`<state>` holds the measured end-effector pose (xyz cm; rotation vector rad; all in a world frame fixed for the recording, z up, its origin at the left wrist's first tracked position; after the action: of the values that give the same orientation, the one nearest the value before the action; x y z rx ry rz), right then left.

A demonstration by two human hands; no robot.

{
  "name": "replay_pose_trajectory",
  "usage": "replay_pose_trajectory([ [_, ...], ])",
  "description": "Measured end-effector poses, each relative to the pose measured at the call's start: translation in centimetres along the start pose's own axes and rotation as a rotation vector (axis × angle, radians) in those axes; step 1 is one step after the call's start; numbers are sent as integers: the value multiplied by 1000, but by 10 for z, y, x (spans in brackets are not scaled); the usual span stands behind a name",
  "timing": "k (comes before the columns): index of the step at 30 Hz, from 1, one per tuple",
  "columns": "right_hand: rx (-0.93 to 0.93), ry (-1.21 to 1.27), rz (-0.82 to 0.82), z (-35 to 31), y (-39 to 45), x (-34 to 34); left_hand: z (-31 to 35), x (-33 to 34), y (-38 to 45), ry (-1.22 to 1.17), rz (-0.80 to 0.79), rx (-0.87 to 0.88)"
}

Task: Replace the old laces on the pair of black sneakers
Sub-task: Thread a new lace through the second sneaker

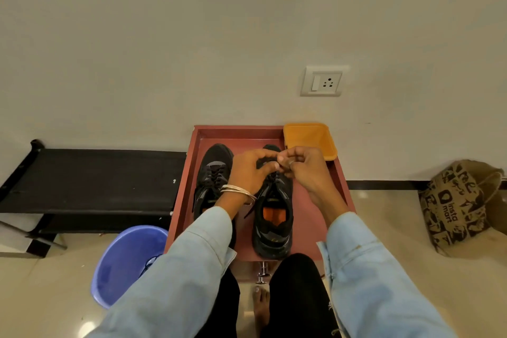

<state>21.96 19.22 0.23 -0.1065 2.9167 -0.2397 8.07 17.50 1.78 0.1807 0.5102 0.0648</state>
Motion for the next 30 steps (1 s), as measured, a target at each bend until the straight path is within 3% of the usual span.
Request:
replay_pose_trajectory([
  [5,13,63,35,4,4,2,-9,-11,5,-53,122,-20],
  [7,48,55,44,17,5,2,-12,-14,4,36,129,-13],
  [10,128,-212,39,48,8,1,-25,0,3,257,27,-32],
  [12,169,-445,-19,67,6,7,-39,17,-3,315,-61,-137],
  [16,82,-654,-39,79,-1,16,-63,37,-22,247,-27,-355],
  [22,19,-650,42,78,-2,7,-63,44,-30,276,59,-412],
  [30,-37,-632,7,78,-1,6,-86,54,-44,-29,156,-650],
])
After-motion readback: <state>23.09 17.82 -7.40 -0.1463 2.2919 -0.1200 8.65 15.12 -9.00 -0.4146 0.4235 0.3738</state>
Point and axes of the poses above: each hand's wrist, its own y-axis towards the middle knuckle, its own x-axis out of the palm, z = x × y, the point moved 9 cm from there along y, towards the middle knuckle, and after that the axes turned 2 degrees about x, right-handed, at the moved point
